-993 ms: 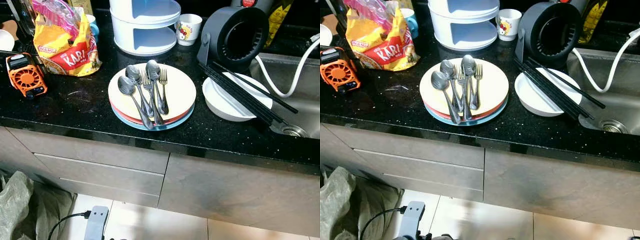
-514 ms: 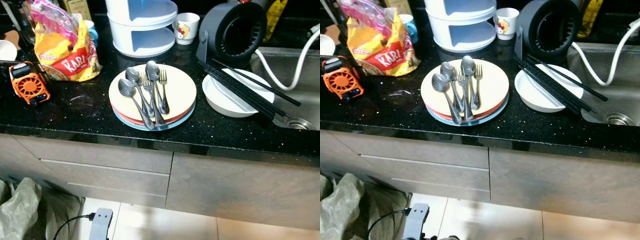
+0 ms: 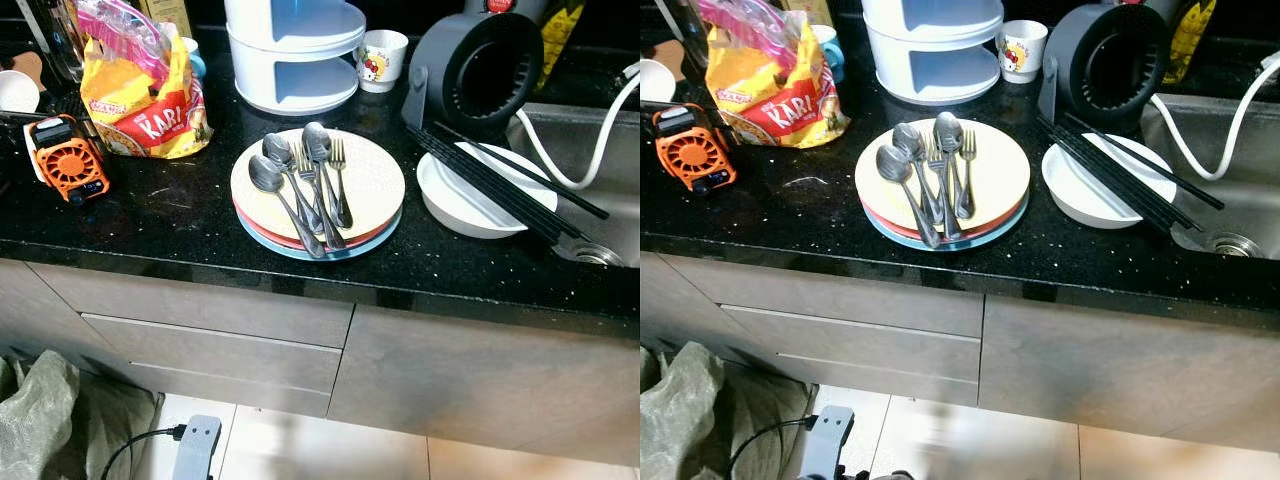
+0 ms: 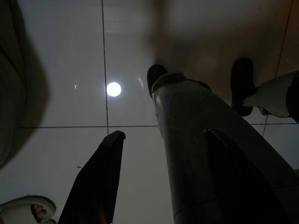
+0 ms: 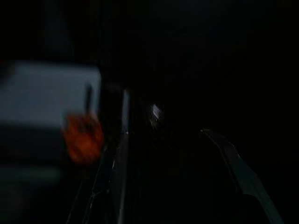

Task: Kitchen organization

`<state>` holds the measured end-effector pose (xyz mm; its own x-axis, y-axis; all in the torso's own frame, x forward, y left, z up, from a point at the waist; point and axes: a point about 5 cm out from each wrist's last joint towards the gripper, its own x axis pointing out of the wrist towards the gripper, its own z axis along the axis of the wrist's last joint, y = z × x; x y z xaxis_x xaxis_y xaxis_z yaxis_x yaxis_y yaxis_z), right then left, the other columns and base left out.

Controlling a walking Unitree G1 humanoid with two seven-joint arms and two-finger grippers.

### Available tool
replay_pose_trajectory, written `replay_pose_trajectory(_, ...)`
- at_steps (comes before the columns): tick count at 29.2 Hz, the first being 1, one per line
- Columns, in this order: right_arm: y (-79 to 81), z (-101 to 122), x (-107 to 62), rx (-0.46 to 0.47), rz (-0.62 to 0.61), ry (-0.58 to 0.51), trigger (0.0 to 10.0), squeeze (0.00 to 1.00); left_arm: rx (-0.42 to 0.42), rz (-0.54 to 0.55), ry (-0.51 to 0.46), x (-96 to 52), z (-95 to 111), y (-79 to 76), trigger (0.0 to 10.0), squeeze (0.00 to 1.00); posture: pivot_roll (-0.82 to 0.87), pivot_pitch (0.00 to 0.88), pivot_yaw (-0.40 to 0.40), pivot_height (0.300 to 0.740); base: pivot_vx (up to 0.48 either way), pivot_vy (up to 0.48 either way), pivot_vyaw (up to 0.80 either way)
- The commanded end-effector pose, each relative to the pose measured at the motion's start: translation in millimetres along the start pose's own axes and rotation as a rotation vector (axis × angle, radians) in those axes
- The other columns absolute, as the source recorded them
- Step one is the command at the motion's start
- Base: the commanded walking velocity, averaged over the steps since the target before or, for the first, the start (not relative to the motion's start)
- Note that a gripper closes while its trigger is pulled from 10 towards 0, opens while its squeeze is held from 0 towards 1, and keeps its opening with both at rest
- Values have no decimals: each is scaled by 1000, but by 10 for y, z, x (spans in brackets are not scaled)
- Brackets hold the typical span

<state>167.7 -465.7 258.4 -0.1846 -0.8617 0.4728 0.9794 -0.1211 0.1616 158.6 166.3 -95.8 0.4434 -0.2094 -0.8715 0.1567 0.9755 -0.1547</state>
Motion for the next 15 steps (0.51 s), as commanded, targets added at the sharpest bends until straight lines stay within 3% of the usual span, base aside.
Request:
replay_pose_trajectory(1, 42, 26, -27, 25, 33, 21, 10000, 0, -12, -19, 70, -8, -189, -53, 10000, 0, 27, 127, 23, 740, 0, 0, 0)
replay_pose_trajectory(3, 77, 54, -40, 53, 60, 26, 10000, 0, -11, -19, 70, -8, -189, -54, 10000, 0, 26, 126, 22, 740, 0, 0, 0)
replay_pose_trajectory(6, 425, 176, -210, 281, 360, 117, 10000, 0, -11, -20, 71, -8, -191, -55, 10000, 0, 27, 127, 22, 740, 0, 0, 0)
replay_pose_trajectory(7, 425, 176, -210, 281, 360, 117, 10000, 0, -11, -20, 71, -8, -191, -55, 10000, 0, 27, 127, 22, 740, 0, 0, 0)
replay_pose_trajectory(8, 553, 245, -299, 379, 487, 137, 10000, 0, -12, -21, 70, -8, -191, -56, 10000, 0, 27, 128, 22, 740, 0, 0, 0)
replay_pose_trajectory(9, 553, 245, -299, 379, 487, 137, 10000, 0, -12, -21, 70, -8, -191, -56, 10000, 0, 27, 128, 22, 740, 0, 0, 0)
replay_pose_trajectory(11, 806, 395, -536, 595, 770, 203, 10000, 0, -13, -22, 69, -8, -193, -60, 10000, 0, 28, 130, 21, 740, 0, 0, 0)
replay_pose_trajectory(12, 806, 395, -536, 595, 770, 203, 10000, 0, -13, -22, 69, -8, -193, -60, 10000, 0, 28, 130, 21, 740, 0, 0, 0)
replay_pose_trajectory(13, 921, 505, -645, 724, 890, 250, 10000, 0, -15, -22, 68, -8, -196, -61, 10000, 0, 31, 133, 16, 740, 0, 0, 0)
replay_pose_trajectory(15, 1030, 683, -752, 875, 1019, 284, 10000, 0, -17, -22, 68, -8, -202, -63, 10000, 0, 34, 136, 10, 740, 0, 0, 0)
